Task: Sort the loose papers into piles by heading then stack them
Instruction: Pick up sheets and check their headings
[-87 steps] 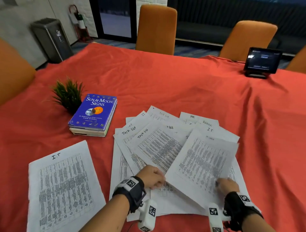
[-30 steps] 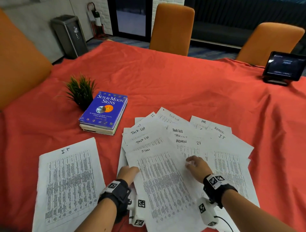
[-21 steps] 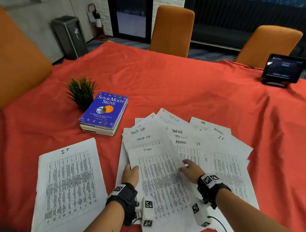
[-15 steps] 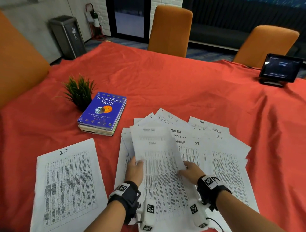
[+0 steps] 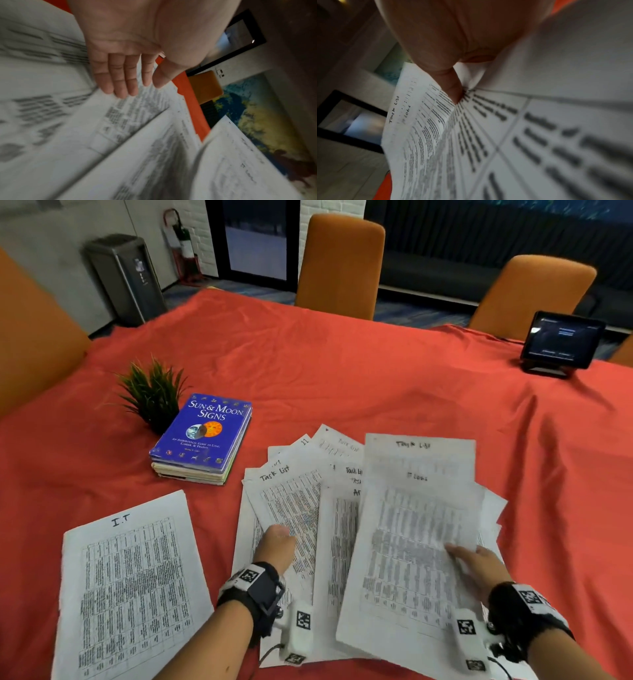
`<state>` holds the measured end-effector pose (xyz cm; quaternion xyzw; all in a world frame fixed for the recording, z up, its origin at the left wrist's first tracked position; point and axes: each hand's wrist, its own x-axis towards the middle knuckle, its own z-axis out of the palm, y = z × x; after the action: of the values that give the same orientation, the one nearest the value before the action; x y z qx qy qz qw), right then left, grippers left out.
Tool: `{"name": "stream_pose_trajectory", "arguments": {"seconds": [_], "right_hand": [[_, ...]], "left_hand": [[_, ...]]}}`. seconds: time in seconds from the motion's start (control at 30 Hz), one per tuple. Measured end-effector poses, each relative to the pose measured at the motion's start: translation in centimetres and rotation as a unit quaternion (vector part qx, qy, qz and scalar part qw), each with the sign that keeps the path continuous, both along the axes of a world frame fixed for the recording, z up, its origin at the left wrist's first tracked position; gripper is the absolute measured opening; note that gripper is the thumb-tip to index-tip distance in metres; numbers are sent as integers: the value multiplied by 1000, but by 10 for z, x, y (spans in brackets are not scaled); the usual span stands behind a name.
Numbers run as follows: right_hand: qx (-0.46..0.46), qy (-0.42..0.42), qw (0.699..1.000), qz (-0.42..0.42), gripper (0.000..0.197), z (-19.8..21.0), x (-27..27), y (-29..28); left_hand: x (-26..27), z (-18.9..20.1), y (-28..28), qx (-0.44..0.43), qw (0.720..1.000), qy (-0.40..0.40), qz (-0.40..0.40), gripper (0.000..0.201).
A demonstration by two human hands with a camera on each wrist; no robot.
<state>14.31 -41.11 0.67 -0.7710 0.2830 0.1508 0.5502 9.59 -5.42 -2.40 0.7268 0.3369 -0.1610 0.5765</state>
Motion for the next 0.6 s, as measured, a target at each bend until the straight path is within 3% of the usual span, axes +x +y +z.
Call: {"name": "stream_pose_trajectory", "arguments": {"seconds": [0.13, 0.2, 0.33, 0.43, 0.6], "right_hand": [[-6, 25, 999, -37, 12, 1, -23, -18], [-9, 36, 999, -31, 14, -6, -30, -18], [-48, 51, 997, 25, 36, -19, -36, -1], [-42, 61, 993, 87, 25, -15, -37, 23], [-45, 50, 984, 165, 17, -7, -34, 54]], "left_hand": [[-11, -21, -6, 15, 998, 36, -46, 54], [-11, -23, -18, -3, 997, 37, -74, 59], [-6, -17, -43, 41, 992, 5, -117, 38], [-8, -19, -48, 66, 987, 8, -144, 21], [-17, -25, -38, 43, 989, 24, -138, 10]]}}
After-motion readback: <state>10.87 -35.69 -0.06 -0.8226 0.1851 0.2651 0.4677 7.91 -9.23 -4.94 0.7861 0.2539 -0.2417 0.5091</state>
